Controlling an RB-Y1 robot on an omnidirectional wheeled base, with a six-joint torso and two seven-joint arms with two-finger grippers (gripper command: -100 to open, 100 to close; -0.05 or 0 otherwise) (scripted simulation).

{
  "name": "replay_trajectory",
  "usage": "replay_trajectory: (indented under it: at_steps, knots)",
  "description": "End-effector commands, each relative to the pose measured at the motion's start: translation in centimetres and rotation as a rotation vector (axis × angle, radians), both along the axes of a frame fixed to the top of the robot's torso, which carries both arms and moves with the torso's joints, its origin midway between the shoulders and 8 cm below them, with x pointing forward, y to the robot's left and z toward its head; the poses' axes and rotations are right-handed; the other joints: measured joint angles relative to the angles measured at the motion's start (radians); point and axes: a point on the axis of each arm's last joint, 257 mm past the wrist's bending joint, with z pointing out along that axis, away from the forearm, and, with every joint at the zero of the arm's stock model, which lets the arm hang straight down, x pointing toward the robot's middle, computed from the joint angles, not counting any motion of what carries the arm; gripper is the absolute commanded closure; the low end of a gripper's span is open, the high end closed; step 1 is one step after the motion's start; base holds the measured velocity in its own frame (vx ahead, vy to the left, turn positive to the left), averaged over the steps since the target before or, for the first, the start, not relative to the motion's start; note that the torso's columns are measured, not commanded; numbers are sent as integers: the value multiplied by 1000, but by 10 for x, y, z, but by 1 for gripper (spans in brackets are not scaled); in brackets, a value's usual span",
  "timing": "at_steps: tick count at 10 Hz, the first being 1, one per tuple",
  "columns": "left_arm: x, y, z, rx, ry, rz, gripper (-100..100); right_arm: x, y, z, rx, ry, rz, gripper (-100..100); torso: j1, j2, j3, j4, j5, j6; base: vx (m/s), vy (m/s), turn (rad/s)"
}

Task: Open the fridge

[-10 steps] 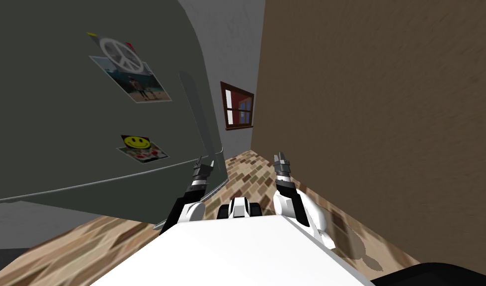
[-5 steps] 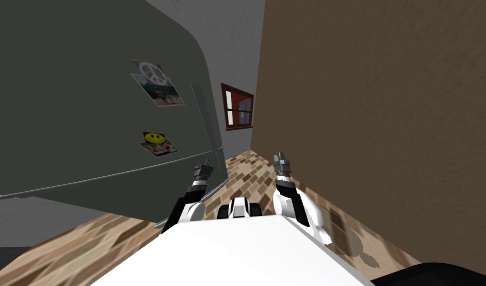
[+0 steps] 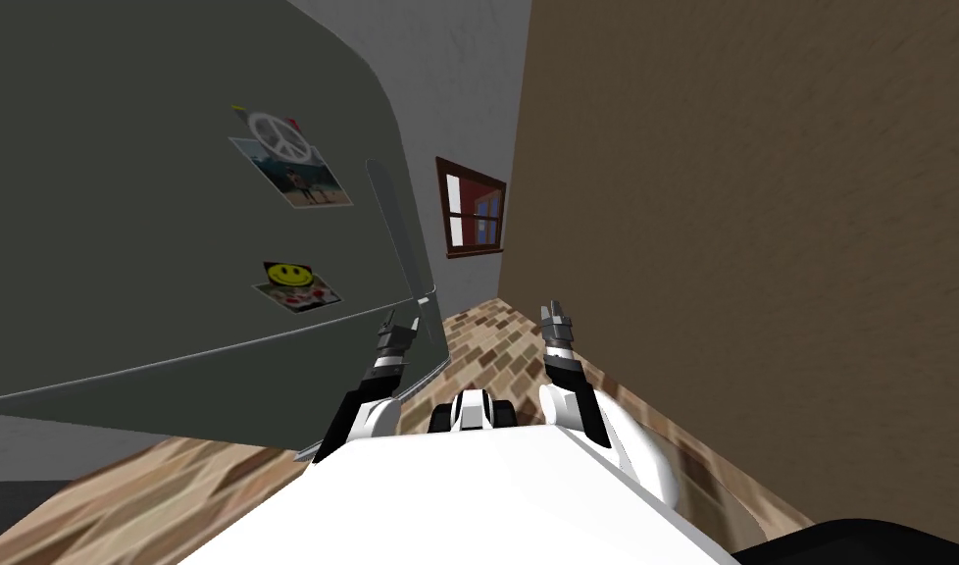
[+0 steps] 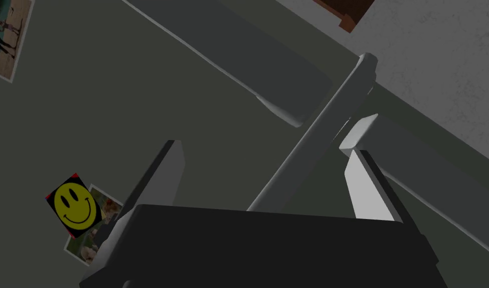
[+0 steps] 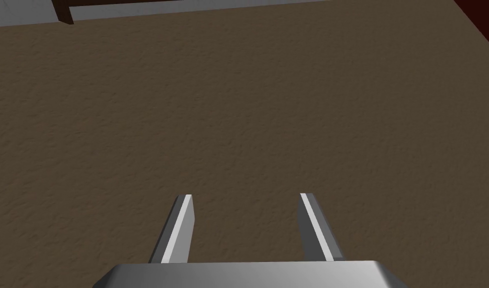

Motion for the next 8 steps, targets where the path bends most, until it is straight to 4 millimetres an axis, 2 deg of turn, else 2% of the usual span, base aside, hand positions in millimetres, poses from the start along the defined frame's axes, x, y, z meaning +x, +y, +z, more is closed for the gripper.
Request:
replay_trajectory:
  at_steps: [1,3,7,8]
  knots:
    - [0,3,1,-48,-10,32,-100,0,0,0,0,0,0,0,0,6,4,2,0,0,17,-17,2]
    - [0,4,1,-54,-11,35,-100,0,0,0,0,0,0,0,-1,5,4,2,0,0,-11,-5,3]
    - [-7,6,17,-54,-11,33,-100,0,0,0,0,0,0,0,-2,-5,-3,-1,-1,0,77,3,7]
    - [-6,5,16,-54,-12,34,-100,0,0,0,0,0,0,0,-2,-2,-1,-1,-1,0,39,0,2]
